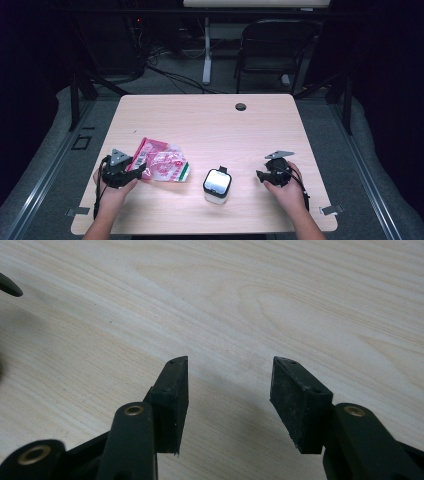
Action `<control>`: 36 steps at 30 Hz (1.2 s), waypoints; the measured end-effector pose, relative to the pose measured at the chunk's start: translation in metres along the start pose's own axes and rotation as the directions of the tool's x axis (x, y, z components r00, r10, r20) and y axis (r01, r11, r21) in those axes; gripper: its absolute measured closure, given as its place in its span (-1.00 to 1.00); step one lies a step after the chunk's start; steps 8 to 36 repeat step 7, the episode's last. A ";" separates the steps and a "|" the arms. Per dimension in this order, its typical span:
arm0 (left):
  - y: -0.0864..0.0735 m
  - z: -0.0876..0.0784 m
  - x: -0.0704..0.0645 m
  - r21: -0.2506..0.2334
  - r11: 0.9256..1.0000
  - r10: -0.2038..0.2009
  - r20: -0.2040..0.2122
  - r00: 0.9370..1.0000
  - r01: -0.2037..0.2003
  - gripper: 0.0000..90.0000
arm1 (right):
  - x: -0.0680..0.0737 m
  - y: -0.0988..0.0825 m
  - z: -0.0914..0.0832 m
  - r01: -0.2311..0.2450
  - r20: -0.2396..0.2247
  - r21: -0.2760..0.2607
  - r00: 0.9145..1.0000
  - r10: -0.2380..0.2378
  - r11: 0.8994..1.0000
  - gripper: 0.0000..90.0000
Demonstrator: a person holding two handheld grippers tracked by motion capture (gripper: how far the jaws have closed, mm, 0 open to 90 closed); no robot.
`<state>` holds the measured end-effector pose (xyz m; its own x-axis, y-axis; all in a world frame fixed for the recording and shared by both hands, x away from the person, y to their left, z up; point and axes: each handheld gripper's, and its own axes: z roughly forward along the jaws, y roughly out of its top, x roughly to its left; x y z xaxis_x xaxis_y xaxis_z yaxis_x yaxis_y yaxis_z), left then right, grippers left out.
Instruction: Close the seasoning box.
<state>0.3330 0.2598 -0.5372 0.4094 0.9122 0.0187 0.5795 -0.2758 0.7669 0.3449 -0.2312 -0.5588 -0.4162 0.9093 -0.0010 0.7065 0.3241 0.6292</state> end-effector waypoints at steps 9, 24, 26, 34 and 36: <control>0.000 -0.001 0.002 -0.006 1.000 -0.009 -0.005 1.000 0.009 -0.08 | 0.000 0.000 0.001 0.001 -0.005 -0.006 1.000 -0.001 1.000 0.10; 0.000 -0.001 0.002 -0.006 1.000 -0.009 -0.005 1.000 0.009 -0.08 | 0.000 0.000 0.001 0.001 -0.005 -0.006 1.000 -0.001 1.000 0.10; 0.000 -0.001 0.002 -0.006 1.000 -0.009 -0.005 1.000 0.009 -0.08 | 0.000 0.000 0.001 0.001 -0.005 -0.006 1.000 -0.001 1.000 0.10; 0.000 -0.001 0.002 -0.006 1.000 -0.009 -0.005 1.000 0.009 -0.08 | 0.000 0.000 0.001 0.001 -0.005 -0.006 1.000 -0.001 1.000 0.10; 0.000 -0.001 0.002 -0.006 1.000 -0.009 -0.005 1.000 0.009 -0.08 | 0.000 0.000 0.001 0.001 -0.005 -0.006 1.000 -0.001 1.000 0.10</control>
